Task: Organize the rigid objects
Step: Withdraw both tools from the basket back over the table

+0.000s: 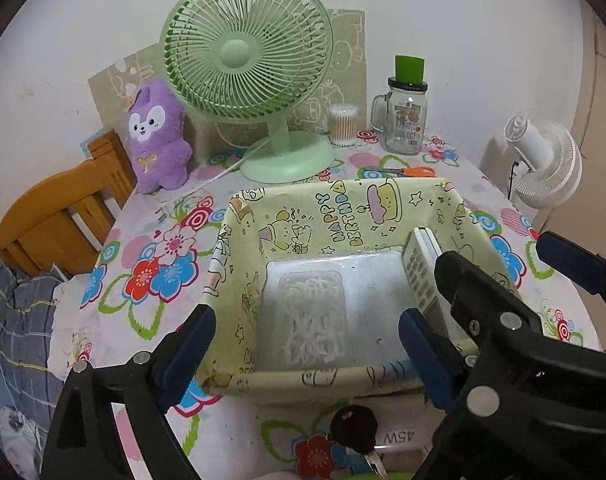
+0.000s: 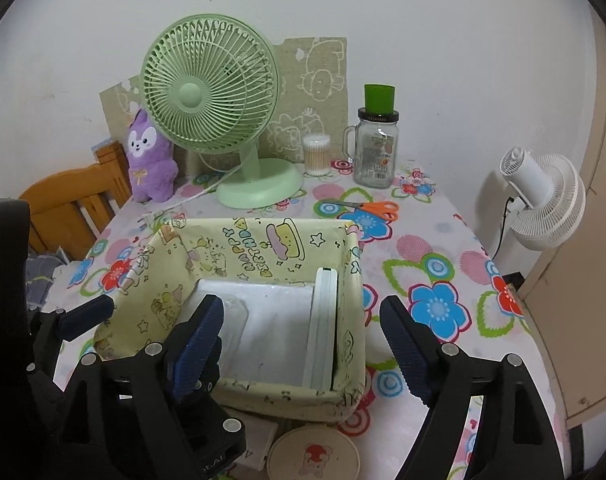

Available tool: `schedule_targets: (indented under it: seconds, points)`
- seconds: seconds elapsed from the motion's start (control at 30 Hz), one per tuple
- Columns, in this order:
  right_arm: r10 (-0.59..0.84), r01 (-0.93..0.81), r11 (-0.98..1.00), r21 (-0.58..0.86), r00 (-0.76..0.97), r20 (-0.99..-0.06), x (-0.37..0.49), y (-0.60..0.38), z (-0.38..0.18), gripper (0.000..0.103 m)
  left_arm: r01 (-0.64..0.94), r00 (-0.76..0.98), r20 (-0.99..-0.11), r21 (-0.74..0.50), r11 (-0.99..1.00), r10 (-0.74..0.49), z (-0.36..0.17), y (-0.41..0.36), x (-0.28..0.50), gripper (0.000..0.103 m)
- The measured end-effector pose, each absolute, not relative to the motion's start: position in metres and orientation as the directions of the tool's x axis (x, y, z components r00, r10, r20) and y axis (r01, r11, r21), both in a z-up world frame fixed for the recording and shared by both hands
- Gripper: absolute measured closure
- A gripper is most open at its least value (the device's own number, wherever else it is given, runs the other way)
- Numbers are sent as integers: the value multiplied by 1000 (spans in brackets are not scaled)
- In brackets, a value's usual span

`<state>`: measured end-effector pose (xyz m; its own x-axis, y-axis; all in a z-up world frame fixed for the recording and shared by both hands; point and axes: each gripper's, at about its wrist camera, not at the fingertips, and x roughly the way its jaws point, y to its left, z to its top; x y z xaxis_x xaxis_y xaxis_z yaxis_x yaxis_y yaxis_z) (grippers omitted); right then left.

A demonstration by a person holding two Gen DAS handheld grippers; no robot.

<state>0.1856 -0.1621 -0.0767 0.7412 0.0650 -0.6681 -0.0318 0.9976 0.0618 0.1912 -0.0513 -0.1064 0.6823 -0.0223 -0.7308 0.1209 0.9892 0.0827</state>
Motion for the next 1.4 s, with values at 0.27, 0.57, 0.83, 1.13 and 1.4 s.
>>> schedule_targets:
  seconds: [0.27, 0.57, 0.83, 1.13, 1.4]
  points:
    - [42, -22, 999, 39, 764, -644, 165, -165, -63, 11, 122, 694, -719, 68, 990, -37, -96, -54, 173, 9]
    - [39, -26, 999, 29, 776, -629, 146, -169, -54, 8, 116, 710, -703, 61, 991, -40, -88, -57, 154, 6]
    - [35, -35, 999, 12, 794, -607, 129, -171, -46, 8, 119, 722, -690, 54, 991, -49, -81, -60, 138, 5]
    - [34, -51, 999, -11, 803, -594, 115, -171, -42, 7, 112, 733, -678, 54, 992, -46, -78, -62, 121, 4]
    - [41, -56, 998, -9, 817, -575, 96, -173, -40, 7, 116, 736, -675, 41, 992, -58, -77, -64, 107, 4]
